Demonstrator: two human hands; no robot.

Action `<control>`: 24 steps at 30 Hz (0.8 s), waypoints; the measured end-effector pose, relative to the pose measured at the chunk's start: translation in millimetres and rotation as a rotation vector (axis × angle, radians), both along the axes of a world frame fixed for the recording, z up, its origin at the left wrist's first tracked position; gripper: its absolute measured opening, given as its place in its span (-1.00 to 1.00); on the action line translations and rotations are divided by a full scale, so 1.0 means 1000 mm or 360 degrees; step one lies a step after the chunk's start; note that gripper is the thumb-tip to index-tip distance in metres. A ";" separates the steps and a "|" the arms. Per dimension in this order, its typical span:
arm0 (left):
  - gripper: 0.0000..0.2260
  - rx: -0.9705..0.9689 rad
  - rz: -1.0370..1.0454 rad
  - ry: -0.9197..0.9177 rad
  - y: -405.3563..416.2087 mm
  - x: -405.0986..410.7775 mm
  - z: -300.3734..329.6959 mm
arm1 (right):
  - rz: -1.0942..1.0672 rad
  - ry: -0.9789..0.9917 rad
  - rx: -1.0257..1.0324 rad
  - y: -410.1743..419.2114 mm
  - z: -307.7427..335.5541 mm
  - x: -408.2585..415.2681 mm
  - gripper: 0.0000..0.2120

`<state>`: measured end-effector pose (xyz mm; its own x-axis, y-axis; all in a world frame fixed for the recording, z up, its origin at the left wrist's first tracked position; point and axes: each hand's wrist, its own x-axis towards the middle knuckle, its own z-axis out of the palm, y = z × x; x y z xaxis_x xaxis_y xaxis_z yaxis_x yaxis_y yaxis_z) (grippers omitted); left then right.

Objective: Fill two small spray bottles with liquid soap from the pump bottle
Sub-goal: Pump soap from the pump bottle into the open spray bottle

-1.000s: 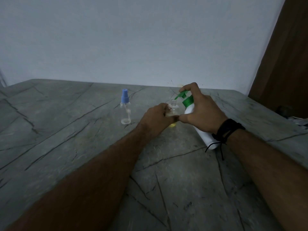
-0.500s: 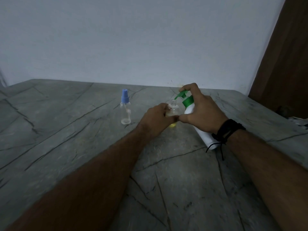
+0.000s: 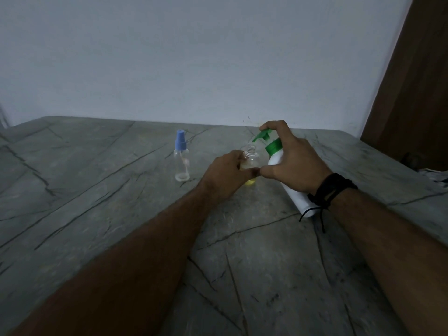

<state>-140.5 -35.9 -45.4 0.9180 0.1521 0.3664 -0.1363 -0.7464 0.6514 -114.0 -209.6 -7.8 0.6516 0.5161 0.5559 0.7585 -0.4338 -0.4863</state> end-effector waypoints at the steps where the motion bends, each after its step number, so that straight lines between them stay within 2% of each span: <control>1: -0.48 0.0001 0.0003 0.0002 0.000 0.000 0.000 | 0.0006 0.0001 -0.0005 0.000 0.000 0.000 -0.28; 12: -0.47 -0.0006 0.0006 0.0015 0.001 0.001 -0.001 | 0.0004 -0.0021 0.0000 0.000 -0.002 0.001 -0.26; 18: -0.46 0.0037 0.0017 0.0012 0.001 0.002 -0.002 | -0.0004 -0.0001 -0.0019 0.002 -0.001 0.001 -0.32; 24: -0.47 -0.0010 0.0003 0.0004 0.001 0.000 -0.001 | 0.0002 -0.0032 -0.0015 0.000 -0.001 0.001 -0.28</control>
<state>-140.4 -34.9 -46.7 0.9185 0.1563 0.3631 -0.1331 -0.7427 0.6563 -113.3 -209.2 -9.2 0.6396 0.5222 0.5641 0.7687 -0.4370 -0.4671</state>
